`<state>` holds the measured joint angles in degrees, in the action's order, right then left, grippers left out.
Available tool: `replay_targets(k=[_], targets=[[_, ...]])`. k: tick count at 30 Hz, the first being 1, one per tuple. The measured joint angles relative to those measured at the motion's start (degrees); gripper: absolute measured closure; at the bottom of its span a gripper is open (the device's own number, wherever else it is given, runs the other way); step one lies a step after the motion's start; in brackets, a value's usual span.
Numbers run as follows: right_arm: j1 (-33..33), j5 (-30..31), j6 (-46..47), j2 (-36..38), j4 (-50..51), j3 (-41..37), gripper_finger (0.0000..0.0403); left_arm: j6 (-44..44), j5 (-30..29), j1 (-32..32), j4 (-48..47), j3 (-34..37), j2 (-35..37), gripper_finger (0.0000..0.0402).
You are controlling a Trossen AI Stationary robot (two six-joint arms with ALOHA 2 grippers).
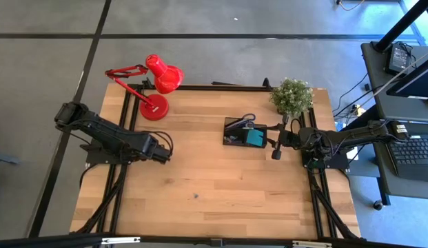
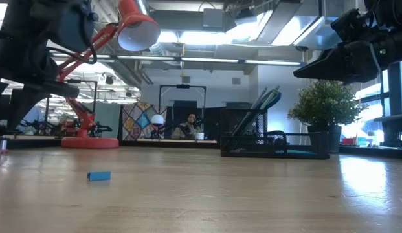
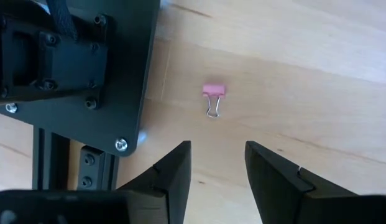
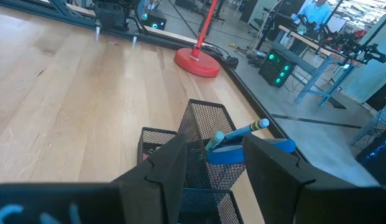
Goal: Pick and place office supplies into organizer
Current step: Put the pink binder clip into the black desk organizer
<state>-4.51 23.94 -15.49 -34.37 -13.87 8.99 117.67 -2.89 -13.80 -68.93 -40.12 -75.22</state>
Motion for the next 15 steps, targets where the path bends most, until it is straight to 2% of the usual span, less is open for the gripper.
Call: replay_targets(k=[6,15], targets=[[0.0,0.0,-0.02,0.0,0.0,0.0,0.0241,-3.23,2.22,0.52,0.13,0.0,0.0,0.0256],[0.0,-0.01,-0.02,0.0,0.0,0.0,0.0241,-4.51,2.06,0.42,0.75,0.0,0.0,0.0261]])
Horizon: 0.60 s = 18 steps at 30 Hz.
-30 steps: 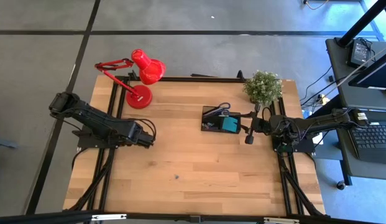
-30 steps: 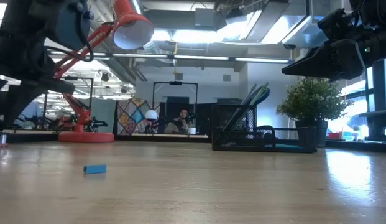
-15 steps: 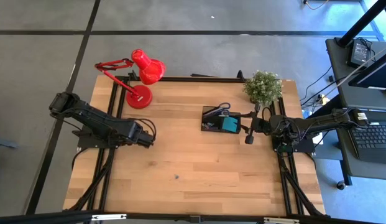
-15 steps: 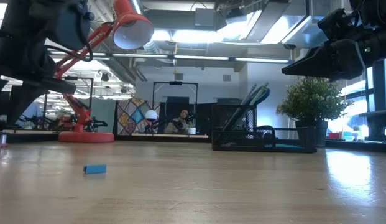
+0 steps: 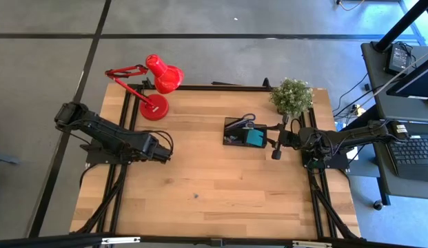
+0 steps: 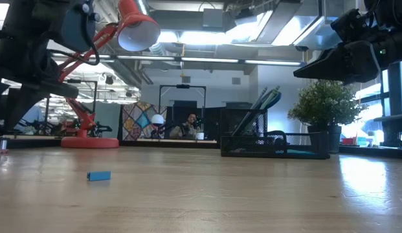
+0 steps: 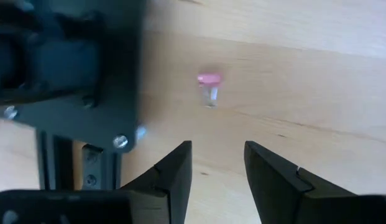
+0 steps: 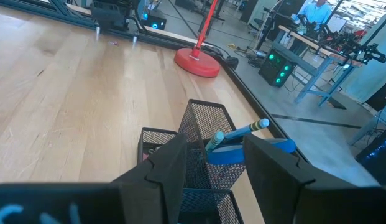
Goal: Pick and place office supplies into organizer
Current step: Put the pink binder clip into the black desk organizer
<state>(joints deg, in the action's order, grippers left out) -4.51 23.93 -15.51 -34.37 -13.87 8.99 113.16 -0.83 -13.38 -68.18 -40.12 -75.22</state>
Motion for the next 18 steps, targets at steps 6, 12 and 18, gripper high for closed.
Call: replay_targets(k=[6,12,18], targets=[[0.0,0.0,-0.04,0.0,-0.02,0.0,0.0241,-10.76,-6.79,0.43,8.31,0.0,0.0,0.0274],[0.0,-0.01,-0.11,0.0,-0.03,0.0,0.0241,-23.56,-8.47,2.73,8.27,0.0,0.0,0.0279],[0.0,-0.01,-0.22,0.0,-0.02,0.0,0.0241,-39.73,-11.55,4.16,8.85,0.0,0.0,0.0277]])
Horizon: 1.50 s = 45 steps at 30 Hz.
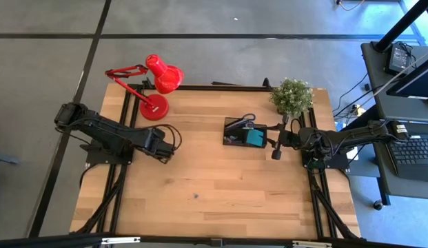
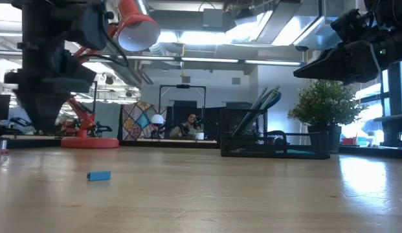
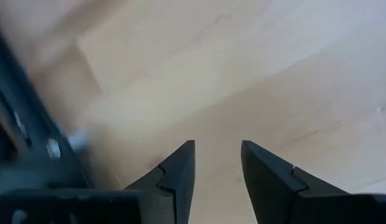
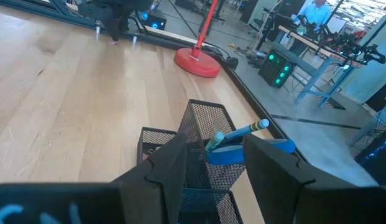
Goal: Pick and place office supplies into organizer
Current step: Put the pink binder clip into the black desk organizer
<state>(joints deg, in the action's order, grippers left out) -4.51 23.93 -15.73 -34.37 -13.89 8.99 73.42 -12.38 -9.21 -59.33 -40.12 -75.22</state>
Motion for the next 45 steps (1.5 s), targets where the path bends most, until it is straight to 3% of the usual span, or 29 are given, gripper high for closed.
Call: replay_targets(k=[4,9,12,17,20,26,37,45], targets=[[0.0,0.01,0.0,0.0,0.0,0.0,0.0241,-13.91,-4.17,0.0,2.9,0.0,0.0,0.0276],[0.0,0.02,0.0,0.0,-0.01,0.0,0.0241,-30.09,-4.74,-0.45,8.21,0.0,0.0,0.0276],[0.0,0.0,0.0,0.0,0.0,0.0,0.0241,-29.62,-4.66,-0.43,9.93,0.0,0.0,0.0273],[0.0,0.01,0.0,0.0,0.0,0.0,0.0241,-14.87,-3.88,-0.12,9.52,0.52,0.0,0.0267],[0.0,0.0,0.0,0.0,0.0,0.0,0.0241,-10.84,-0.56,0.36,9.37,1.9,-0.09,0.0264],[0.0,0.02,0.0,-0.02,-0.01,0.0,0.0241,-18.0,2.05,0.33,8.1,5.59,-1.07,0.0252],[0.0,0.02,-2.75,-0.01,-1.83,0.0,0.0241,-16.18,6.3,0.7,1.59,5.02,-1.2,0.0247],[0.0,0.02,-2.62,-0.02,-1.81,0.0,0.0241,-22.95,6.16,0.7,-3.8,5.03,-1.2,0.0247]])
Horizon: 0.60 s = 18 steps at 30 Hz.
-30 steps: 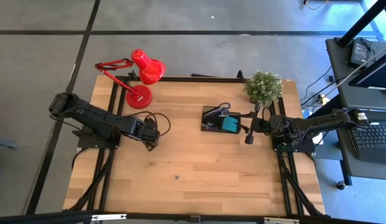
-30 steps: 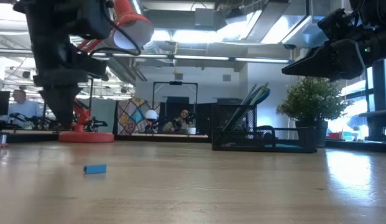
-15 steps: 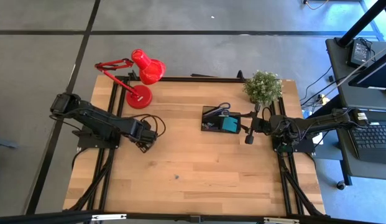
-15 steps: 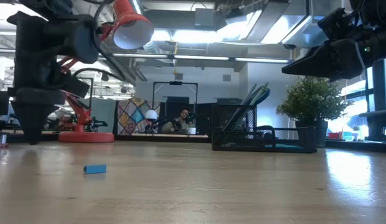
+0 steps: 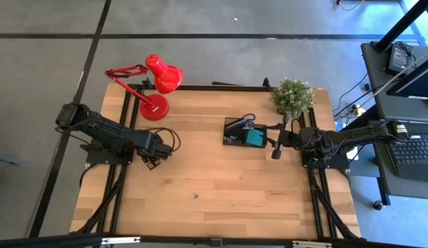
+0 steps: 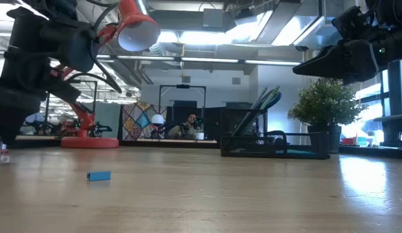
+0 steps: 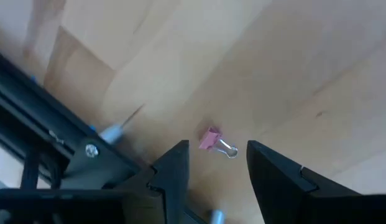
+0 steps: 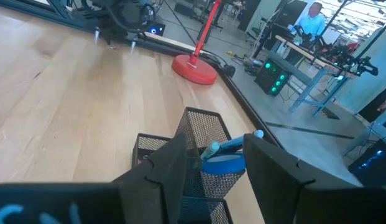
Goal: Pick and place office supplies into organizer
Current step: Put the pink binder clip into the black desk organizer
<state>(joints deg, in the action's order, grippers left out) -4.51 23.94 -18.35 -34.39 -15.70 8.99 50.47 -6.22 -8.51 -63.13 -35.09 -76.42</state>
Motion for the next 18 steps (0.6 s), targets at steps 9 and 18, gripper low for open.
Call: replay_targets(k=[9,18], targets=[[0.0,0.0,0.04,0.0,0.0,0.0,0.0241,-9.15,-0.04,0.0,0.13,0.0,0.0,0.0247],[0.0,0.0,0.24,0.0,0.1,0.0,0.0241,-5.45,0.27,-0.11,0.16,0.5,0.02,0.0247]])
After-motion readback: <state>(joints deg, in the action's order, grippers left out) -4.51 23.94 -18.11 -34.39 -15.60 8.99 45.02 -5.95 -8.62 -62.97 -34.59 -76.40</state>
